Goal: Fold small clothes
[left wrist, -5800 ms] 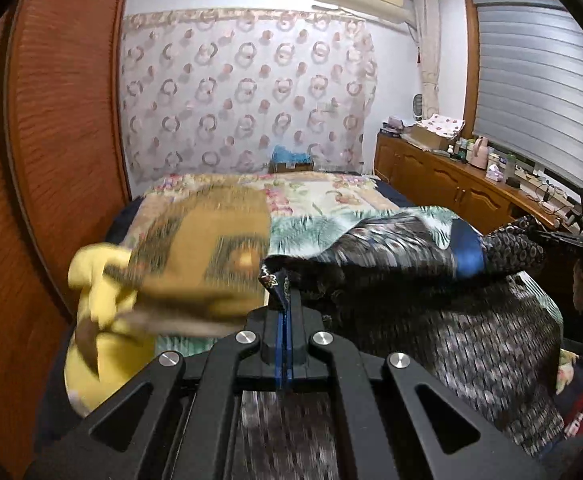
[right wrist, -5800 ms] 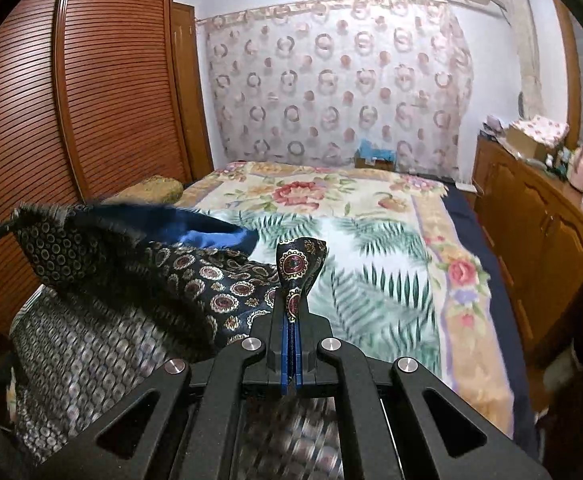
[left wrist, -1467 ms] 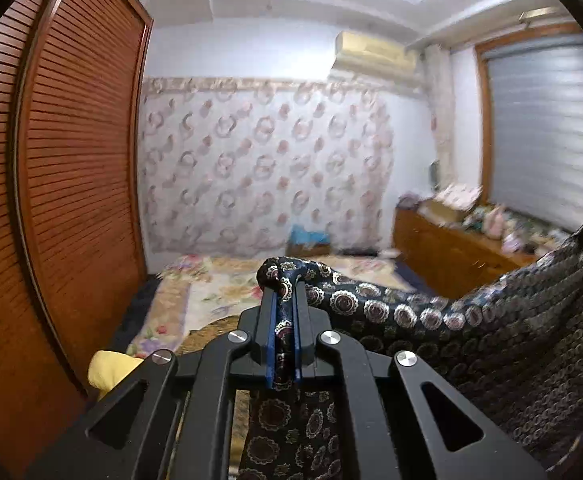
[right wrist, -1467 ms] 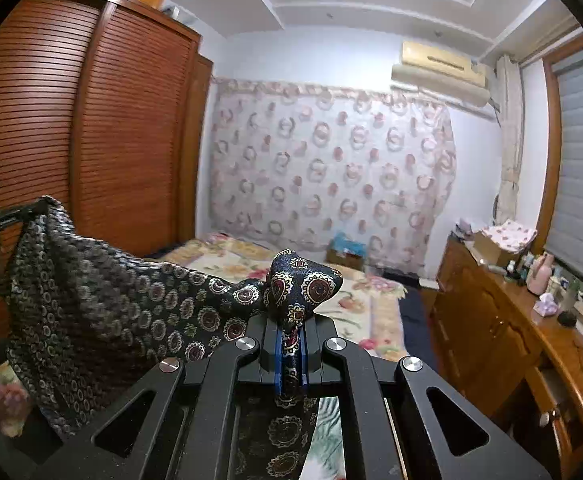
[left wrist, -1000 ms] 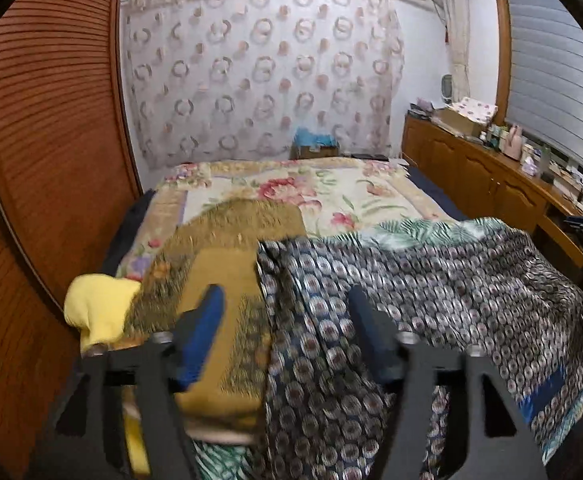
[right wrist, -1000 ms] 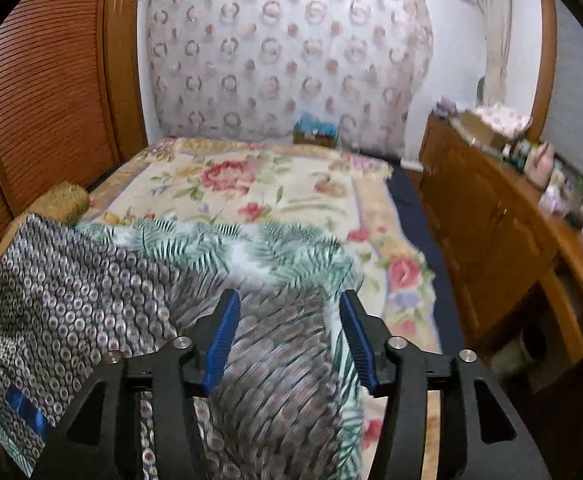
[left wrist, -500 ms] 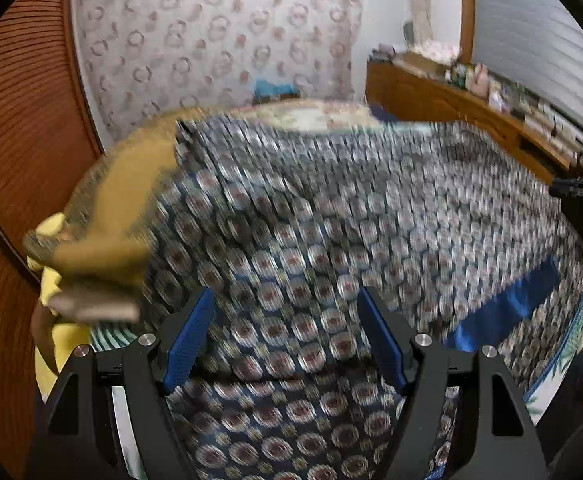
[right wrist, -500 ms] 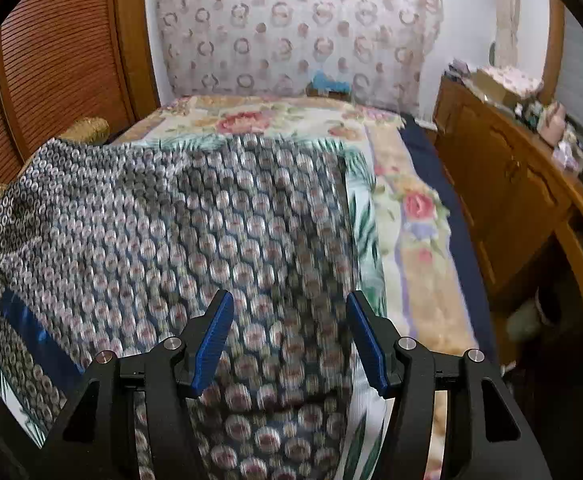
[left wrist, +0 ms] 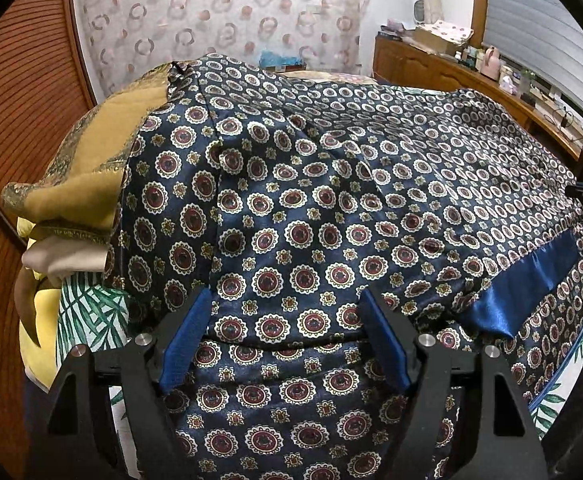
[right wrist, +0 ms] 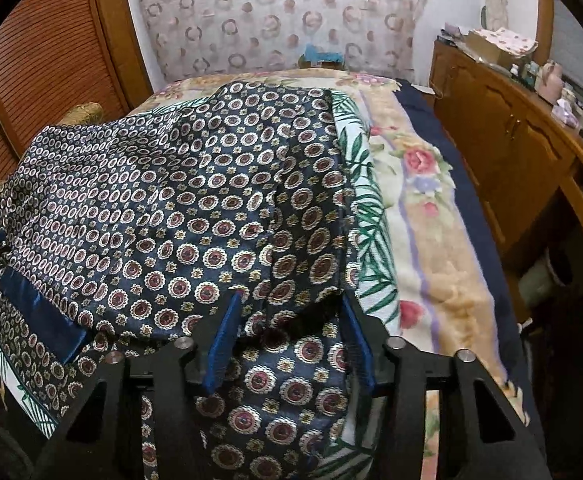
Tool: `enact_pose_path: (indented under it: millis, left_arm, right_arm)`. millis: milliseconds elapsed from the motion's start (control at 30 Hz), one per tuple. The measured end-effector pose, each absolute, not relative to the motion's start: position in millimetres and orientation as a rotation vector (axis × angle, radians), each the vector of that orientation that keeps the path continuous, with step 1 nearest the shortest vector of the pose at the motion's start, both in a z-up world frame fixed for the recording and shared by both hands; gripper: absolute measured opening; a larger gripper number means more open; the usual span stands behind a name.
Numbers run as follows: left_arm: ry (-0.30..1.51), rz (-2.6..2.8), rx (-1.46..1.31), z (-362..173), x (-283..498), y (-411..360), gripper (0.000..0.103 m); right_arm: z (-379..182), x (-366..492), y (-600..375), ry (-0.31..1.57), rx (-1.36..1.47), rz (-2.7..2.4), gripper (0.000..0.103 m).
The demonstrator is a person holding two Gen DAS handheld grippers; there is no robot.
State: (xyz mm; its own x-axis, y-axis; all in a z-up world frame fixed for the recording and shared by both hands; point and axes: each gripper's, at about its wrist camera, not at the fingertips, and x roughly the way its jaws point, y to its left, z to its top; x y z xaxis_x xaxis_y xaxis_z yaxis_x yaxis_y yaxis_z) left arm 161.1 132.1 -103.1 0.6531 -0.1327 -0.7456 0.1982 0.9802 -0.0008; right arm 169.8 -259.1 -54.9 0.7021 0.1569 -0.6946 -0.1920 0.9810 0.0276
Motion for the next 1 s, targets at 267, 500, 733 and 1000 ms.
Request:
enact_pose_path:
  millis: [267,500,733,1000]
  left_arm:
    - [0.853,-0.188,0.066,-106.1,161.6,135.5,0.09]
    - [0.857,-0.188,0.068,-106.8,161.8,134.7,0.094]
    - [0.859,-0.197,0.073,-107.3,162.3,133.7,0.095]
    - [0.781,-0.238,-0.048,-90.2,137.5,162.8,0.061]
  right_arm:
    - [-62.5,166.7,-243.1,0.705,-0.026,0.201,0.018]
    - [-72.7,162.1,-243.5,0.697,-0.018,0.194,0.016]
    - [-73.9,158.9,-234.4,0.673,-0.079,0.166,0.016]
    - [-74.8,159.1,-236.2,0.668,-0.07,0.176,0.016]
